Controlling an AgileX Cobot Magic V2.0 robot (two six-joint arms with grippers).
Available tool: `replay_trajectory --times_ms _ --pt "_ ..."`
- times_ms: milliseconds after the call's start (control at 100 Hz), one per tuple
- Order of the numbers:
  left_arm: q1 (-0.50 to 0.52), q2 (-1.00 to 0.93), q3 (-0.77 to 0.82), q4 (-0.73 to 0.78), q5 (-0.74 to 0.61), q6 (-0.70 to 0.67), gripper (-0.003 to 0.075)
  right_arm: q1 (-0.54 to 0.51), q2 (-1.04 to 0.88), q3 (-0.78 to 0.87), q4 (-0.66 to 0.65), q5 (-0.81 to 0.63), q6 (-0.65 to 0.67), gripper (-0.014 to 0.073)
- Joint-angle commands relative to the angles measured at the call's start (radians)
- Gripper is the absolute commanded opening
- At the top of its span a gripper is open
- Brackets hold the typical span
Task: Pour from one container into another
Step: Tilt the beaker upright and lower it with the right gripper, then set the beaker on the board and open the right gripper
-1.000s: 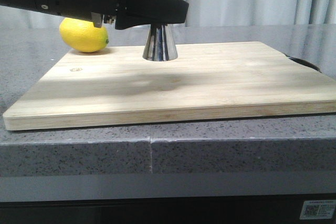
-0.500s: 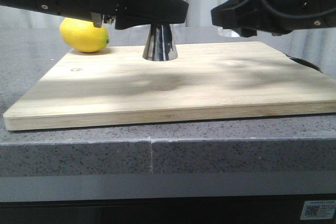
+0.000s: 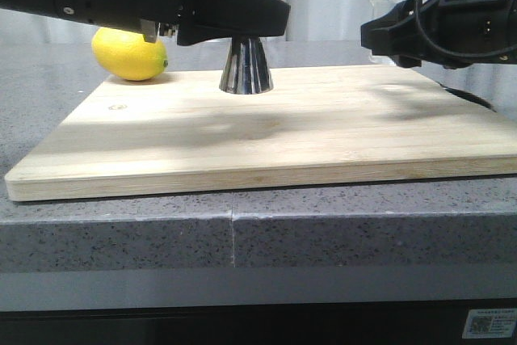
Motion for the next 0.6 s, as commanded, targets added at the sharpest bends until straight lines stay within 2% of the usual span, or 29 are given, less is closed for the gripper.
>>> replay_trajectory --times_ms 0,590 --pt "-0.011 -0.037 -0.030 -0.067 0.065 -0.004 0.0018 -0.008 -0.013 -0.037 0.006 -0.097 -0.002 0.0204" --pt "-0.011 -0.037 -0.030 -0.067 0.065 -0.004 0.0018 -0.008 0.091 -0.051 0.004 -0.152 -0.004 0.0204"
